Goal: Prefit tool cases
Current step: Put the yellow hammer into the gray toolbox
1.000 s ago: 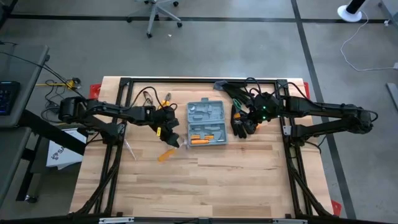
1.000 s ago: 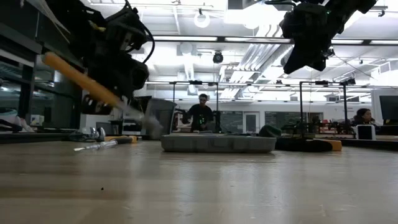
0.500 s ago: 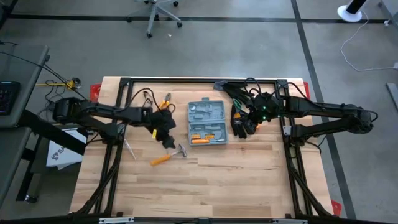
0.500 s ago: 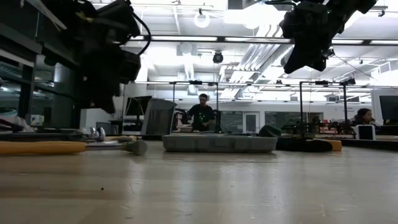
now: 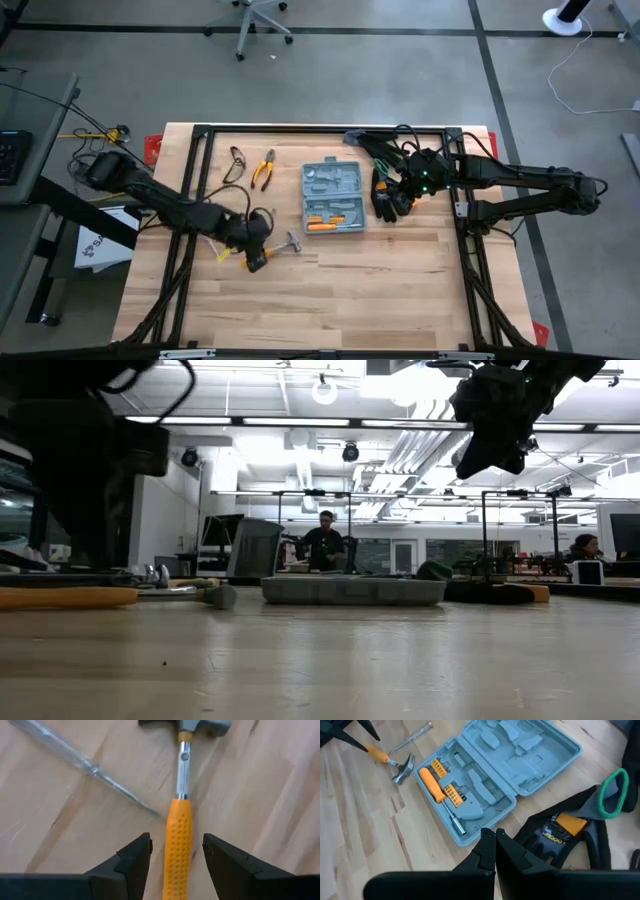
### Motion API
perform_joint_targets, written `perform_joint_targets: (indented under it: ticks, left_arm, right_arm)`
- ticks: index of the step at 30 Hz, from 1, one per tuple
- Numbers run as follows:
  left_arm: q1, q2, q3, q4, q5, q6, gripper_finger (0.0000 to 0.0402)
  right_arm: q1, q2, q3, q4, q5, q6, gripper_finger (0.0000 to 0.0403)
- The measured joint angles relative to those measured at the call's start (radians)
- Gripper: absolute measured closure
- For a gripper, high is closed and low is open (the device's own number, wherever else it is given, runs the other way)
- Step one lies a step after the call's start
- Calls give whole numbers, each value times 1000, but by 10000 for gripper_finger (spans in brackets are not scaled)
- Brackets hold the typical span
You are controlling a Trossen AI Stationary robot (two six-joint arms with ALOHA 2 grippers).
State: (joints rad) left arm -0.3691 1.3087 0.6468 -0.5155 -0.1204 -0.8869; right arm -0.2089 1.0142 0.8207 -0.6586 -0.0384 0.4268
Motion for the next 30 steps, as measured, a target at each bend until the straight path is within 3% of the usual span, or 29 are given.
perform_joint_targets:
  ticks: [7,18,21,24,27,30]
  left_arm:
    - [-87,66,0,-10,-64,-18,227]
    - [-96,245,15,-24,14,-60,230]
    - [-94,236,18,-30,33,-132,263]
    - [-92,195,16,-15,69,-201,333]
    - [-78,139,9,18,158,-253,341]
    - [-59,67,12,95,218,-264,391]
  right_arm:
    - [0,0,0,0,9,-17,403]
    - [0,0,-1,-1,9,-17,403]
    - [0,0,-1,-7,9,-17,403]
    - [0,0,-1,-8,9,-20,403]
    - [0,0,-1,-8,8,-32,403]
    - [0,0,-1,-8,8,-43,403]
